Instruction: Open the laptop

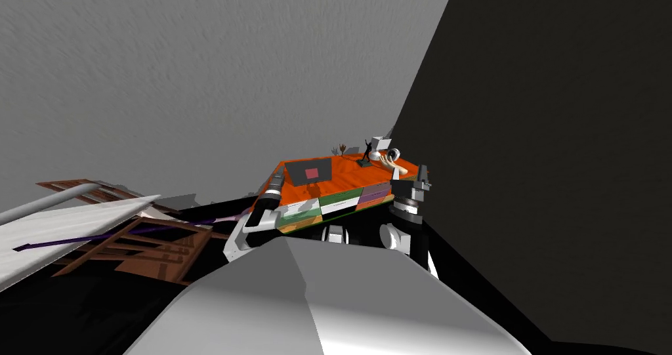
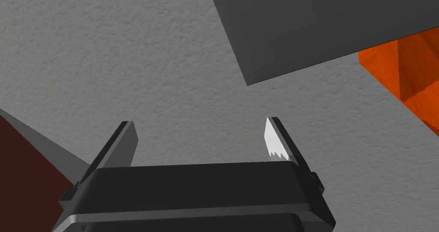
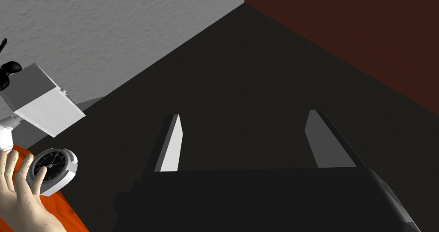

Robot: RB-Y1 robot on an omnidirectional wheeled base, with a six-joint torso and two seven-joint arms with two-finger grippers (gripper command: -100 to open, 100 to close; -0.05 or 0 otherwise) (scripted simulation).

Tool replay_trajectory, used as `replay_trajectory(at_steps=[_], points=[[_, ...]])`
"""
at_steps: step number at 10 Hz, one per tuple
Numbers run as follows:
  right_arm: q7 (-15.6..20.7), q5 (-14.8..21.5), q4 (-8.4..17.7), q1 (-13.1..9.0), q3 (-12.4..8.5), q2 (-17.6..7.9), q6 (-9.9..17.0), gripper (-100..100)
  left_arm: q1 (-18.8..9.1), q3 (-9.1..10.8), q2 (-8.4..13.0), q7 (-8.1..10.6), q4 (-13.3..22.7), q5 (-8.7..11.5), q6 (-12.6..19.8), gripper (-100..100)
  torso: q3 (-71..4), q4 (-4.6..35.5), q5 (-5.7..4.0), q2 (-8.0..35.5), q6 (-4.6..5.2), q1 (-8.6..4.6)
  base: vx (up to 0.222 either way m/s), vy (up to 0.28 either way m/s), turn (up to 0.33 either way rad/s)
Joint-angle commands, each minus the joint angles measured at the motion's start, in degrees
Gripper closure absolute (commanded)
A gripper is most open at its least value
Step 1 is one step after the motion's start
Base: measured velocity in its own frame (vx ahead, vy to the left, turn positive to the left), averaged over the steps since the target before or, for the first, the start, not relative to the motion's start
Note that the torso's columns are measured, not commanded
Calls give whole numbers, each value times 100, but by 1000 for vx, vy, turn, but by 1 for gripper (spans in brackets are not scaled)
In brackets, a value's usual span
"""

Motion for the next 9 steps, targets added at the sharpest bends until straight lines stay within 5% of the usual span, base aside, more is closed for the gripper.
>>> replay_trajectory(at_steps=[1, 9], points=[[0, 0, 0, 0, 0, 0, 0, 0, -100, 152, 59, -23, 84, -58, 317, -100, 0, 0, 0, 0, 0, 1, 40, 25, -117], [0, 0, 0, 0, 0, 0, 0, 0, -491, 669, 271, -89, 413, -243, 1359, -100, 2, 1, 0, 3, 0, -1, 44, 27, -105]])
